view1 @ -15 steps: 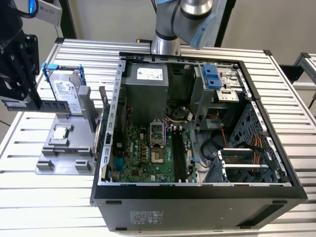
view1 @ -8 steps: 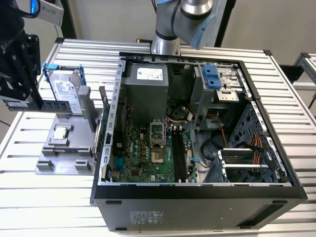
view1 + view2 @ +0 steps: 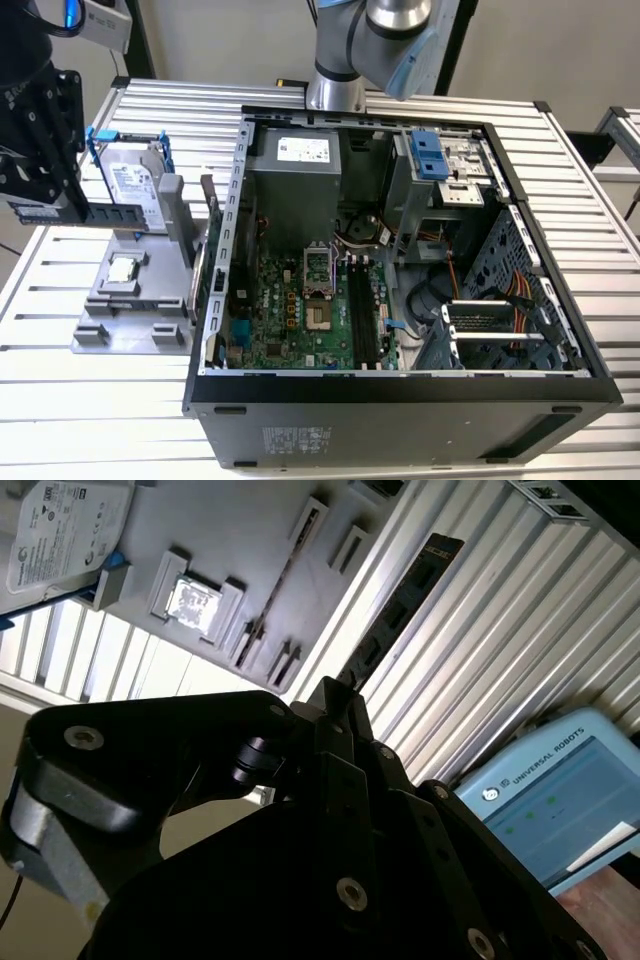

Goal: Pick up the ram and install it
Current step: 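Pick up the ram and move it above insertion slot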

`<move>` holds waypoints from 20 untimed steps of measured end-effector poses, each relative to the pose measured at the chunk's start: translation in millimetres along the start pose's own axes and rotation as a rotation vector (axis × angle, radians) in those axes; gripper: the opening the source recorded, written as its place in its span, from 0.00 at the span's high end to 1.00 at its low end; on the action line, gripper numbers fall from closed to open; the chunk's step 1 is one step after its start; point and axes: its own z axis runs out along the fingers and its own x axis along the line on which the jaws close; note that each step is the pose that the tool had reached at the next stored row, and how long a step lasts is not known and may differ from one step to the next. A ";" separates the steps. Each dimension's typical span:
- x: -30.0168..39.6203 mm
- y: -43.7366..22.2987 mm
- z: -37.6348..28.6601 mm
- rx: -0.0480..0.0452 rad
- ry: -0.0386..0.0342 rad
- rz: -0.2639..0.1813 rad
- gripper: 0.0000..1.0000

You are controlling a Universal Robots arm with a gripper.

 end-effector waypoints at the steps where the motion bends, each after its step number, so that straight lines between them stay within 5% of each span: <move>1: 0.0 -0.1 0.0 -0.0001 0.0001 0.000 1.00; 20: -0.2 -5.7 0.0 0.0000 0.0000 0.000 1.00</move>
